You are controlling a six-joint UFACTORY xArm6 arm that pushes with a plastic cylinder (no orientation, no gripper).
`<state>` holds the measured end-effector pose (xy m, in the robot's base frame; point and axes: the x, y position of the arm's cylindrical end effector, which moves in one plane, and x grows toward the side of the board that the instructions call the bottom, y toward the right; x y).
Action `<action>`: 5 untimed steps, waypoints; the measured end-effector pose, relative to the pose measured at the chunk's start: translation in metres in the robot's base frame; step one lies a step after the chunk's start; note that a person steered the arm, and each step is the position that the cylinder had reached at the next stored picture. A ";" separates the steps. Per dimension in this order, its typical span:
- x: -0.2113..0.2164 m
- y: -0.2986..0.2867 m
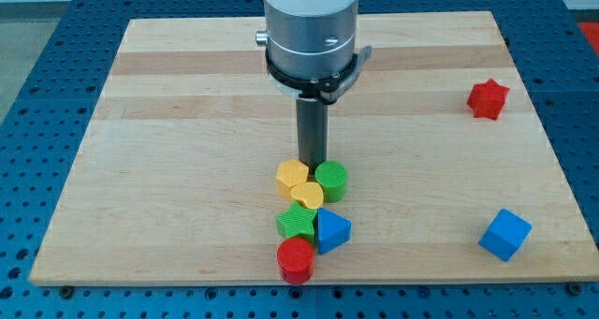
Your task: Push the red star towards the green circle
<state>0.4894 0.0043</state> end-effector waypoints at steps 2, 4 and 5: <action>-0.115 0.107; -0.235 0.197; -0.163 0.264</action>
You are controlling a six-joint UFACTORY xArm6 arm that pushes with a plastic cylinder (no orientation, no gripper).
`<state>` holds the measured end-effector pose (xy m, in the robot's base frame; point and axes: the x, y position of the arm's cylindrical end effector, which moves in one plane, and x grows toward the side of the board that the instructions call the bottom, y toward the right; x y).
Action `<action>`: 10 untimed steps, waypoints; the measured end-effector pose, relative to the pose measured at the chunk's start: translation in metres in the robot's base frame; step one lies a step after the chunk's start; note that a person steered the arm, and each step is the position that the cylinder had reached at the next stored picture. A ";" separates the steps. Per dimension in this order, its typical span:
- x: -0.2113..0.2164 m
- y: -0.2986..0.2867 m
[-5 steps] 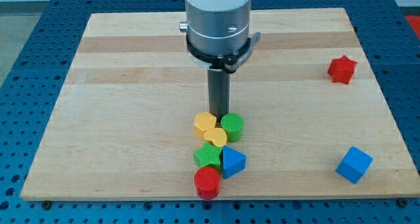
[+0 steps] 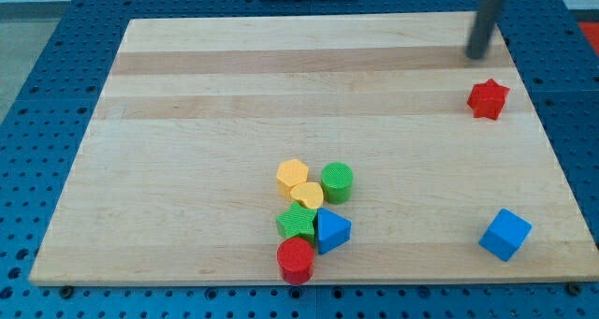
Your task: Push the red star towards the green circle
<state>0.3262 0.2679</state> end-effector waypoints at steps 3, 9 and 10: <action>0.046 0.004; 0.180 -0.160; 0.210 -0.185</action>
<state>0.5365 0.0834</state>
